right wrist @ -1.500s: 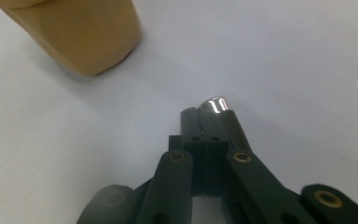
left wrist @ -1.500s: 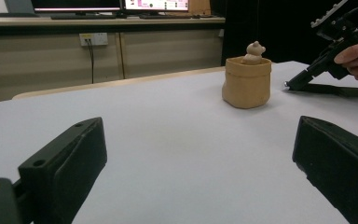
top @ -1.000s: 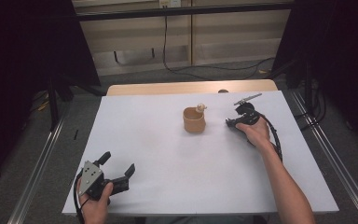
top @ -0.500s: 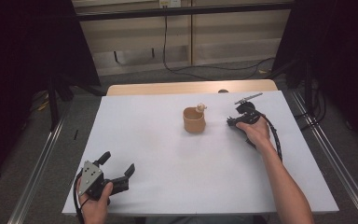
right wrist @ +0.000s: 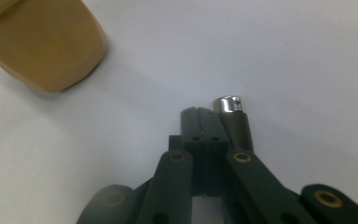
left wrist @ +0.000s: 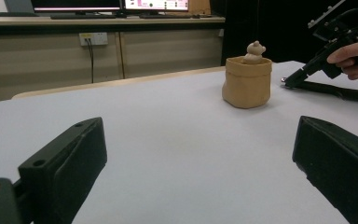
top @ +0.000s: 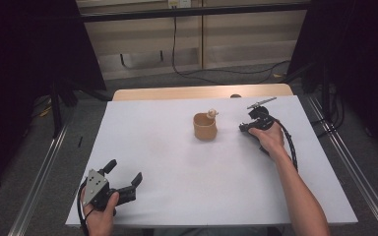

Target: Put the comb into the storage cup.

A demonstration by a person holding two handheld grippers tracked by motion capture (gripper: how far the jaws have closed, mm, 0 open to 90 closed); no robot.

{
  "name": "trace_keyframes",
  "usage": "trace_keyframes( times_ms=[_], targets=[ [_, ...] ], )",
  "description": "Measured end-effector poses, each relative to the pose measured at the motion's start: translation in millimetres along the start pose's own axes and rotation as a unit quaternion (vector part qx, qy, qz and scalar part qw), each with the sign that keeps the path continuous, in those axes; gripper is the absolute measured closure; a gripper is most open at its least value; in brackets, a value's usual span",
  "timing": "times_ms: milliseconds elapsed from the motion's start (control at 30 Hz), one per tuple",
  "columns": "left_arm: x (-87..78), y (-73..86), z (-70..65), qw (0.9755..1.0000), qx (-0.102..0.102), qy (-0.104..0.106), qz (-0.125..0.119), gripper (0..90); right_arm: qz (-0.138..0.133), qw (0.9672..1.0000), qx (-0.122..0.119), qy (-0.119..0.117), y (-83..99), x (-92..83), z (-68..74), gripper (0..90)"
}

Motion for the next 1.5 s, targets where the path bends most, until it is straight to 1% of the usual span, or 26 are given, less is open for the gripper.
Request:
trace_keyframes(
  times_ms=[167,300,467,567,733,800,833,867,967,1067,1133,1200,1267,1367,1433,1500],
  targets=[
    [-0.2,-0.1,0.8,1.0,0.0,-0.001,-0.001,3.0,0.0,1.0,-0.003,-0.002,-1.0,-0.9,1.3,90.0],
    [-0.1,0.2,0.0,1.0,0.001,0.0,0.001,3.0,-0.006,1.0,0.001,-0.005,-0.7,-3.3,0.5,90.0],
    [0.0,-0.1,0.5,1.0,-0.002,-0.001,-0.001,3.0,-0.014,0.9999,-0.003,-0.008,-1.8,-8.2,1.4,90.0],
    [-0.7,-0.5,1.0,1.0,0.003,-0.001,-0.001,3.0,-0.016,0.9998,-0.006,-0.009,-2.6,-10.7,2.6,90.0],
    [0.0,-0.1,0.0,1.0,0.0,0.0,-0.001,3.0,-0.019,0.9997,-0.009,-0.011,-3.4,-13.4,5.1,90.0],
    [-0.1,-0.2,-0.1,1.0,-0.002,0.0,-0.002,3.0,-0.027,0.9995,-0.01,-0.014,-3.8,-15.6,6.3,90.0],
    [-0.3,-0.1,0.8,1.0,0.002,-0.001,0.0,3.0,-0.031,0.9993,-0.012,-0.017,-3.9,-17.0,7.4,90.0],
    [-0.4,0.0,1.0,1.0,0.001,-0.001,0.0,3.0,-0.036,0.9991,-0.014,-0.019,-4.0,-18.7,8.1,90.0],
    [-1.2,-0.5,1.2,1.0,0.0,-0.003,-0.002,3.0,-0.048,0.9985,-0.015,-0.019,-3.5,-25.6,9.1,90.0],
    [-0.7,-0.4,0.9,1.0,0.001,-0.004,-0.002,3.0,-0.056,0.9981,-0.019,-0.018,-1.8,-32.8,9.4,90.0],
    [0.6,-0.2,0.0,1.0,-0.001,0.0,-0.001,3.0,-0.061,0.9978,-0.021,-0.019,-0.5,-37.0,9.9,90.0],
    [0.3,-0.4,-0.2,1.0,0.001,0.0,0.0,3.0,-0.067,0.9971,-0.025,-0.023,0.5,-40.9,11.1,90.0],
    [0.1,-0.4,-0.3,1.0,0.0,0.0,-0.001,3.0,-0.069,0.997,-0.025,-0.026,1.5,-43.9,12.9,87.7],
    [-0.5,-0.3,1.0,1.0,0.003,-0.002,0.0,3.0,-0.073,0.9964,-0.032,-0.029,3.8,-47.9,16.3,84.6],
    [-0.3,-0.4,0.2,1.0,0.001,-0.001,-0.001,3.0,-0.074,0.9963,-0.032,-0.03,6.1,-49.8,17.3,79.9],
    [-0.2,-0.6,-0.2,1.0,0.001,0.0,-0.002,3.0,-0.071,0.9964,-0.035,-0.031,8.9,-51.4,18.5,77.2]
  ],
)
Point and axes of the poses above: each handheld gripper's, and its own axes: x roughly forward along the jaws, y roughly out of its underside, z roughly to its left, the point moved 4 cm from there along x, roughly forward along the jaws
